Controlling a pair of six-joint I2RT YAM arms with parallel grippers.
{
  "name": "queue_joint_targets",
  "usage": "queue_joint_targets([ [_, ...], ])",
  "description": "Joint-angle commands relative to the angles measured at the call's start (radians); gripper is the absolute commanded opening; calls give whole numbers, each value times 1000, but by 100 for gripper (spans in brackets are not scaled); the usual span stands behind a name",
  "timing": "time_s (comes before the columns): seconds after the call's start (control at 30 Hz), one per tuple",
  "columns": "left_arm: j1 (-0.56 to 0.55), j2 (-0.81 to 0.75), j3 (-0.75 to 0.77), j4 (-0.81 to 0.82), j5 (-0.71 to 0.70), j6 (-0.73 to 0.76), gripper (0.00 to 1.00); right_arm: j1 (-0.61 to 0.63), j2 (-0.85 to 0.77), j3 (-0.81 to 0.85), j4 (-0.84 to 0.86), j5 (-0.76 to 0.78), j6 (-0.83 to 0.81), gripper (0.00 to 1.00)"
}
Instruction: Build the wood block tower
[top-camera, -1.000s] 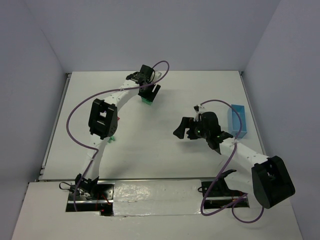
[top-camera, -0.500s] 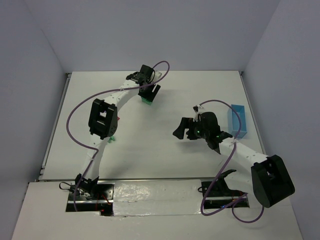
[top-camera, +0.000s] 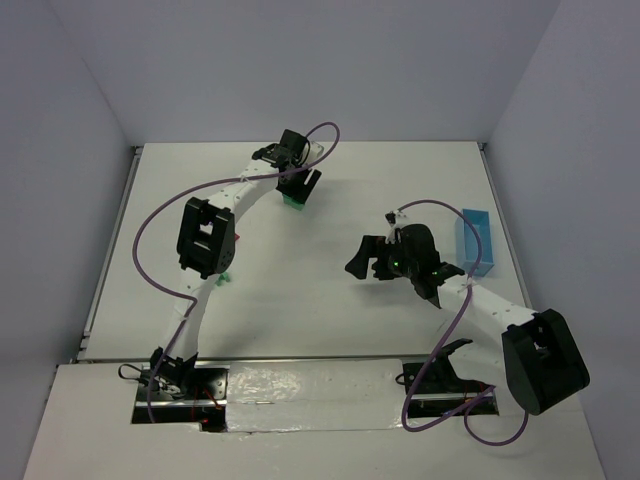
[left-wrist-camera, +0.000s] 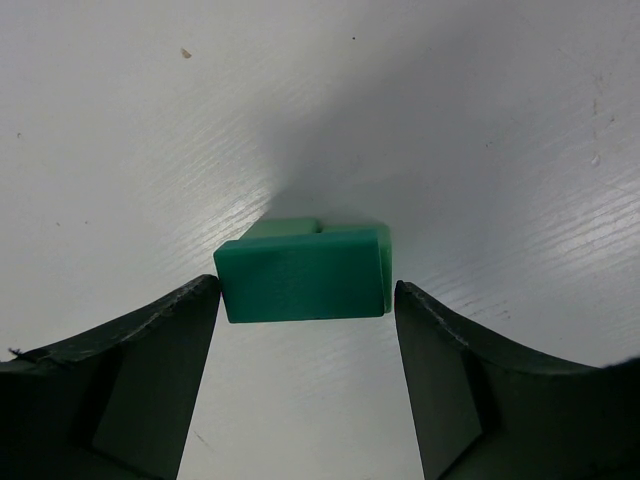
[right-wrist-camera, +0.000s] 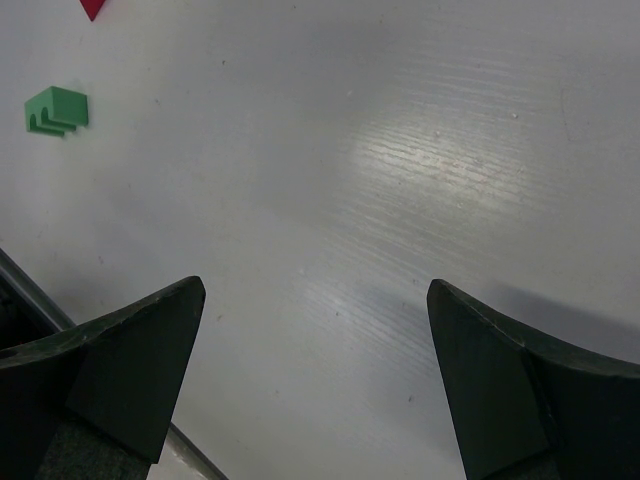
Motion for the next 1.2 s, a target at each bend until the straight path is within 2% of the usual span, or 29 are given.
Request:
queue_joint_targets([
  [0.0,6,-29,3,10,21,22,83,10,4,37,21,2,-19,100],
  [1.17,6,-41,3,-4,40,59,83,23,24,46,14,4,-24,100],
])
